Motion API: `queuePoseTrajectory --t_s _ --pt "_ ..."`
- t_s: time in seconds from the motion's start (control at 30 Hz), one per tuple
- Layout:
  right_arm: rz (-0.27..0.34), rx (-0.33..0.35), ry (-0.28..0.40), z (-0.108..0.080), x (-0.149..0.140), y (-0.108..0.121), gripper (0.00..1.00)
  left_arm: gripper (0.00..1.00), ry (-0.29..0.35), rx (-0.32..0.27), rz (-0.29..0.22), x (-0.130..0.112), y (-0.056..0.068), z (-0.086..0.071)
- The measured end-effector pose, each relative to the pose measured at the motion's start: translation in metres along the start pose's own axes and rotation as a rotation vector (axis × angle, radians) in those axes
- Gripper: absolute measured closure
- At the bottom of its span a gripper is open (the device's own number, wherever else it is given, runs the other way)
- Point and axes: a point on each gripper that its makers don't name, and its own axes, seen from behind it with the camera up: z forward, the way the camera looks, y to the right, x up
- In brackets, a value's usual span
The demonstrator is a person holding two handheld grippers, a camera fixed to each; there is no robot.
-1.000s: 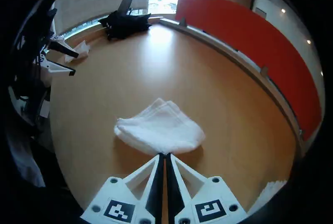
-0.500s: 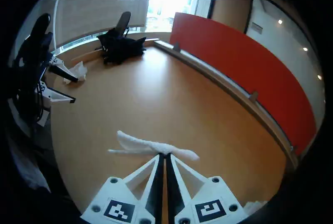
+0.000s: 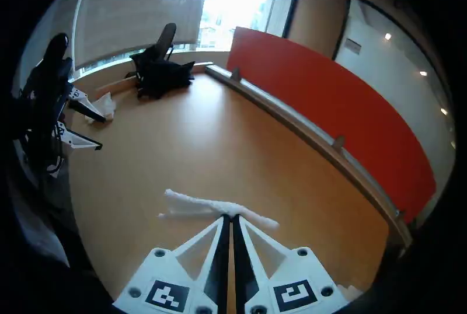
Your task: Fold towel
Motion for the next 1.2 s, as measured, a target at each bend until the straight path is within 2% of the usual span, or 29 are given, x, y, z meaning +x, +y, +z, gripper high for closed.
queuePoseTrajectory --t_s 0.6,1.2 --pt "0.044 -0.086 -0.007 -0.043 -0.018 0.068 0.96 0.01 0.002 -0.002 0.02 0.007 0.007 0.0" --pt "0.068 -0.16 -0.036 -0.074 -0.043 0.134 0.96 0.01 -0.011 0.009 0.035 0.008 0.005 -0.001"
